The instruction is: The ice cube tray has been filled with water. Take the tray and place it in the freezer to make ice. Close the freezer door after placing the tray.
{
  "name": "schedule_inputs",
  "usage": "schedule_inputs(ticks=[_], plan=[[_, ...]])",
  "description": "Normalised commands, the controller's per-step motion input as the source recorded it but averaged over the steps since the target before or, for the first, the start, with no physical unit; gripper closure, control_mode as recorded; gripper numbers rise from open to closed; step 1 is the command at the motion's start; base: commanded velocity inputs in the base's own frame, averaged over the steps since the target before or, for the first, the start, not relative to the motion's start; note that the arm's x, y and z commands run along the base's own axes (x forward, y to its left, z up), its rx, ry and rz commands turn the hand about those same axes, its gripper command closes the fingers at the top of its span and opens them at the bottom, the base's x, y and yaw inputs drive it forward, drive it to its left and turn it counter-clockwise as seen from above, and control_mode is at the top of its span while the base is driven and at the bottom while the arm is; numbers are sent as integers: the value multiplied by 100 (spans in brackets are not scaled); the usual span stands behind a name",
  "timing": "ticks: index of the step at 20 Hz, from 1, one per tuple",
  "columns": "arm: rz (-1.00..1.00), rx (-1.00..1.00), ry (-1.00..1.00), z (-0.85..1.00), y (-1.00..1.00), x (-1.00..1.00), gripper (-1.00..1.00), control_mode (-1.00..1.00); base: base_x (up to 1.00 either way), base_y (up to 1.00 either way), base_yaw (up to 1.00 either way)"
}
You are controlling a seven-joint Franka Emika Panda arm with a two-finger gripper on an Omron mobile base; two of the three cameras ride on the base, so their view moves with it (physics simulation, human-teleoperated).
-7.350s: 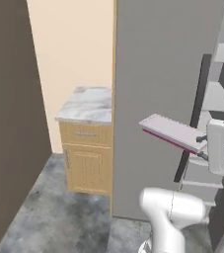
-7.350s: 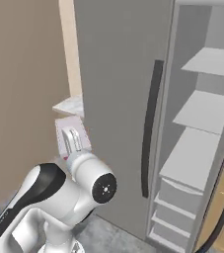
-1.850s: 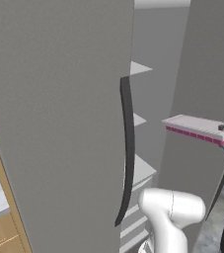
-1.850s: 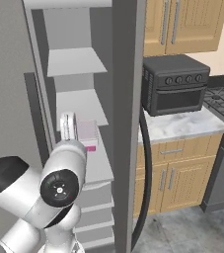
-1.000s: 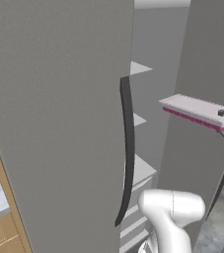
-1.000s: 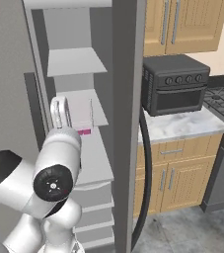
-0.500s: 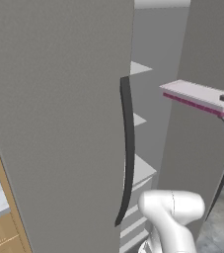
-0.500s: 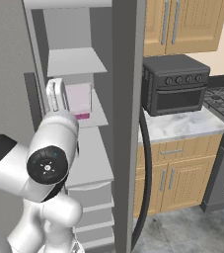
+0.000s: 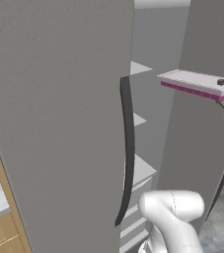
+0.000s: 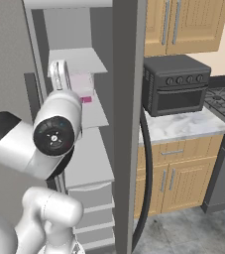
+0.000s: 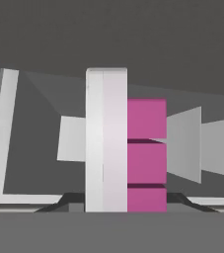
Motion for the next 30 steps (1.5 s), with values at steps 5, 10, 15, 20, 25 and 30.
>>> schedule_inputs(ticks=[5, 10, 15, 20, 25, 30], plan=[[3, 0, 0, 0, 12, 40, 100, -100, 0, 0, 0], [1, 0, -3, 0, 16, 40, 100, -100, 0, 0, 0], [0, 0, -10, 0, 9, 36, 100, -100, 0, 0, 0], [0, 0, -3, 0, 4, 34, 100, -100, 0, 0, 0], [3, 0, 1, 3, 2, 30, 100, -100, 0, 0, 0], [7, 0, 2, 8, 3, 32, 100, -100, 0, 0, 0]])
